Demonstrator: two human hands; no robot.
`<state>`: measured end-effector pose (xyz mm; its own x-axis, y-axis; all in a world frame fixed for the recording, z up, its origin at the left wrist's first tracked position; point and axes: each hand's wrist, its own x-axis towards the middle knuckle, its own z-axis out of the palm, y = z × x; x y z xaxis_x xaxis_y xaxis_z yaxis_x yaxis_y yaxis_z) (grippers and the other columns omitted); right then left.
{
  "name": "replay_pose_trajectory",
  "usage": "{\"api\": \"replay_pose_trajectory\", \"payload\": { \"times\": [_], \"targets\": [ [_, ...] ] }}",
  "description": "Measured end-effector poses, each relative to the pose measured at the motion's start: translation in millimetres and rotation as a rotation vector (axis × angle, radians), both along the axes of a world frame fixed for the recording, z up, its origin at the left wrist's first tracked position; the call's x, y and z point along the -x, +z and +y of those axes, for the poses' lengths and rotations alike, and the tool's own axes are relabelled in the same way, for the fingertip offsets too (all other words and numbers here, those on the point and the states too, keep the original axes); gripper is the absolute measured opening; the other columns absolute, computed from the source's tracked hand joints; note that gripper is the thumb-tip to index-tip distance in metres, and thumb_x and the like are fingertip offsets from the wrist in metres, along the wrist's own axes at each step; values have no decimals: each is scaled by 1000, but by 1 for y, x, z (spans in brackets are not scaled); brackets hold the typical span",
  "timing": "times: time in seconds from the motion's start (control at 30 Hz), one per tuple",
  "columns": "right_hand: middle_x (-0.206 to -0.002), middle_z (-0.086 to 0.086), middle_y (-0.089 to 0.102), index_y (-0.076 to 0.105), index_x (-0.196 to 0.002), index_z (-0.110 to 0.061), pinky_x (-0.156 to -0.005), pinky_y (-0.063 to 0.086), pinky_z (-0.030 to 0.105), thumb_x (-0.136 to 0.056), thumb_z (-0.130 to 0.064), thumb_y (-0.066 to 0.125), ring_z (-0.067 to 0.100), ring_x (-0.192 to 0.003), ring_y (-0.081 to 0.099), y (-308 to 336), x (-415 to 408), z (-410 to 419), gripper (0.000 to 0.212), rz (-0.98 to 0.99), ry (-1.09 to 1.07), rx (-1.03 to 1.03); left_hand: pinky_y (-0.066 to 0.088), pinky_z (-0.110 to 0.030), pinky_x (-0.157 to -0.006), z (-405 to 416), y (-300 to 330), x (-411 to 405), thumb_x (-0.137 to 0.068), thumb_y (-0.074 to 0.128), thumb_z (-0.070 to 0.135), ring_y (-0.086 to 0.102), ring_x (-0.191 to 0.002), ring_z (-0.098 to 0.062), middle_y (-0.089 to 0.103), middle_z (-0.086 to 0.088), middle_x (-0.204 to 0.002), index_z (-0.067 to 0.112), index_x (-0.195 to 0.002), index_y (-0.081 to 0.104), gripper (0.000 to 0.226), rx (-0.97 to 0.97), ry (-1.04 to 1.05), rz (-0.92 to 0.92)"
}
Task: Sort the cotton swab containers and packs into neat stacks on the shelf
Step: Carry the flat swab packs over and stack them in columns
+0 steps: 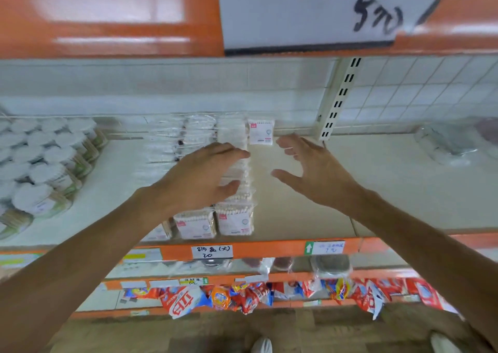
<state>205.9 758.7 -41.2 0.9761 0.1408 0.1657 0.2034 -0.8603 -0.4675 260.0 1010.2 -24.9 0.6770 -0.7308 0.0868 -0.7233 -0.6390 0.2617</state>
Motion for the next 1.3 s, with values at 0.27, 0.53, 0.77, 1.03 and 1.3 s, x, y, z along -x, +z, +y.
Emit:
{"api": "replay_pose_trajectory", "payload": {
  "times": [0.27, 0.53, 0.77, 1.03, 1.3],
  "targets": [
    [-153, -3, 38, 29, -152, -26, -102, 35, 27, -94, -39, 66, 18, -130, 46, 28, 39, 161, 70, 110, 179, 45, 40, -23, -106, 152, 4, 70, -88, 59, 40, 48, -127, -13, 54, 4, -140, 24, -142, 51, 56, 152, 75, -18],
    [-169, -3, 4, 14, -159, -33, -122, 21, 44, -91, -45, 67, 23, -154, 8, -3, 62, 441, 86, 97, 536, 49, 21, -61, -118, 430, -21, 201, -82, 37, 78, 16, -154, -22, 20, 2, -165, 49, -154, 21, 79, -22, 581, 81],
    [-166, -16, -16, 4, -157, -45, -124, 9, 41, -94, -51, 62, 15, -154, -10, -13, 109, 610, 86, 211, 772, 23, 16, -52, -119, 561, -24, 299, -88, 55, 65, 11, -154, -24, 18, 2, -166, 47, -154, 19, 78, -54, 823, 118],
    [-167, -12, -8, 5, -157, -47, -124, 16, 42, -94, -53, 60, 13, -155, -2, -12, 92, 718, 83, 241, 871, 90, 15, -51, -120, 650, -32, 315, -88, 65, 52, 13, -153, -25, 22, -3, -164, 43, -155, 21, 80, -17, 953, 96],
    [-168, -8, 2, 10, -158, -40, -123, 21, 44, -93, -54, 61, 14, -155, 2, -41, 27, 818, 84, 220, 806, 54, 18, -49, -121, 743, -46, 242, -83, 35, 68, 13, -154, -22, 25, 1, -163, 44, -154, 22, 77, 21, 900, 124]
  ]
}}
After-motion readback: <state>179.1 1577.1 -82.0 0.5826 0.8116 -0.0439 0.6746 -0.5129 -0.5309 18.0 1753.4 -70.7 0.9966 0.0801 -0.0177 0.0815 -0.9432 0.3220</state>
